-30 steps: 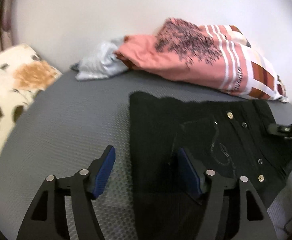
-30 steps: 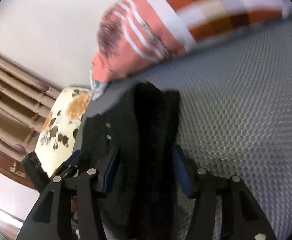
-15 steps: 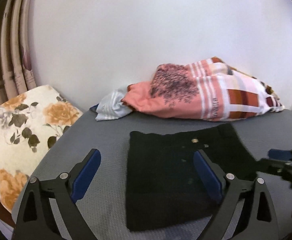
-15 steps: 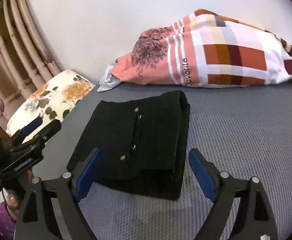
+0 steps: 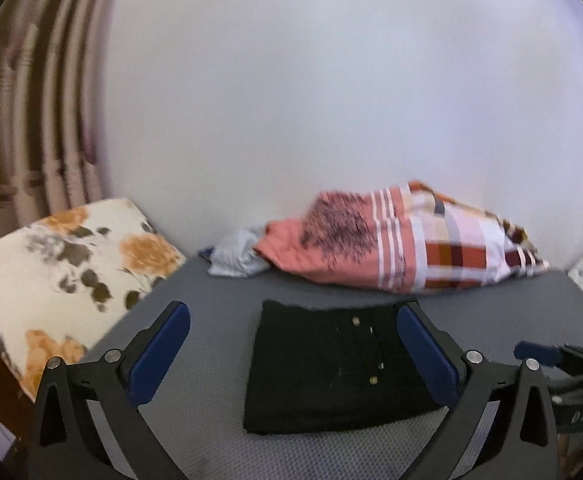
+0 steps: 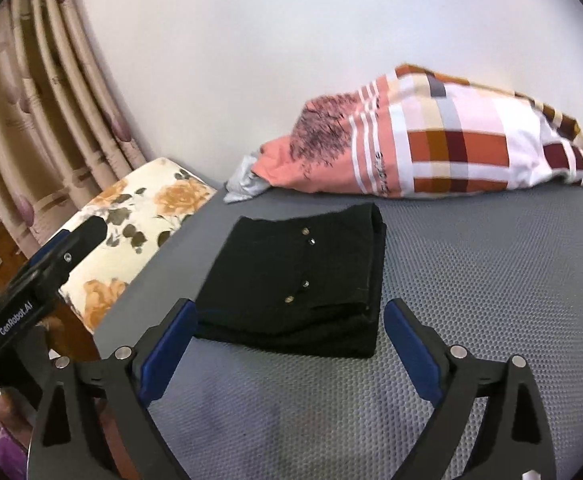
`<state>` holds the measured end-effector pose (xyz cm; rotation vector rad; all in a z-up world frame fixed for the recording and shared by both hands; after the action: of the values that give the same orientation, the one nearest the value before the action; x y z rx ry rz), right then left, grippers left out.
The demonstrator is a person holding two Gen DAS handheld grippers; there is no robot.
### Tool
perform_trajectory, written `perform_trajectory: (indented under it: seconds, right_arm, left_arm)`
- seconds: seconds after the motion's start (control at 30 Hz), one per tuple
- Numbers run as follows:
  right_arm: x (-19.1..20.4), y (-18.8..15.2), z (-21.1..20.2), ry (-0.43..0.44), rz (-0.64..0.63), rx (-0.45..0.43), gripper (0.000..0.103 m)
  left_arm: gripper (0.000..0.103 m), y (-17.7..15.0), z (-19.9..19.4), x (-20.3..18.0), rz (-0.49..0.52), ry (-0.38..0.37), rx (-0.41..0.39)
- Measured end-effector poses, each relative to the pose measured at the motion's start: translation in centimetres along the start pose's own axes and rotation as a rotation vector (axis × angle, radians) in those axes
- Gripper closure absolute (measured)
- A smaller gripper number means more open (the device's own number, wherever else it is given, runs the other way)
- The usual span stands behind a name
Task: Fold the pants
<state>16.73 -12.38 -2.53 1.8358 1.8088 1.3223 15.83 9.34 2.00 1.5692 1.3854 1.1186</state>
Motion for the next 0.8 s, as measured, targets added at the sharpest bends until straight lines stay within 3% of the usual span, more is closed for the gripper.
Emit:
perform_trajectory:
  seconds: [0.1,0.4,0.8]
  right_arm:
    - [0.9,0.4,-1.9,0.019,-0.008,-0.036,0.007]
    - [2.5,0.5,-5.2,0.025,-0.039,-0.093,0.004]
    - [2.6,0.3,-7.7,-0.019,-0.033,-0.138,0.002]
  left_arm:
    - [0.000,1.1,-2.5,0.4,-0.026,-0.019,-0.059]
    - [0.000,2.9,-4.9,-0.5,-0.021,-0.099,-0.018]
    - [0.000,3.8,-6.7,-0.8,-0.013,-0.075,-0.066]
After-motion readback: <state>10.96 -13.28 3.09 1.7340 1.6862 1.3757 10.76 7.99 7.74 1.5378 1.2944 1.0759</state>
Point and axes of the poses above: each gripper's, at about its wrist camera, not at the fingertips, and z roughly the way its jaws point, x to its left, y to its top, the point moved 2 cm from there along z, roughly the way its jaws point, and after that the axes turned 6 degrees about z, right-handed, at the moved point
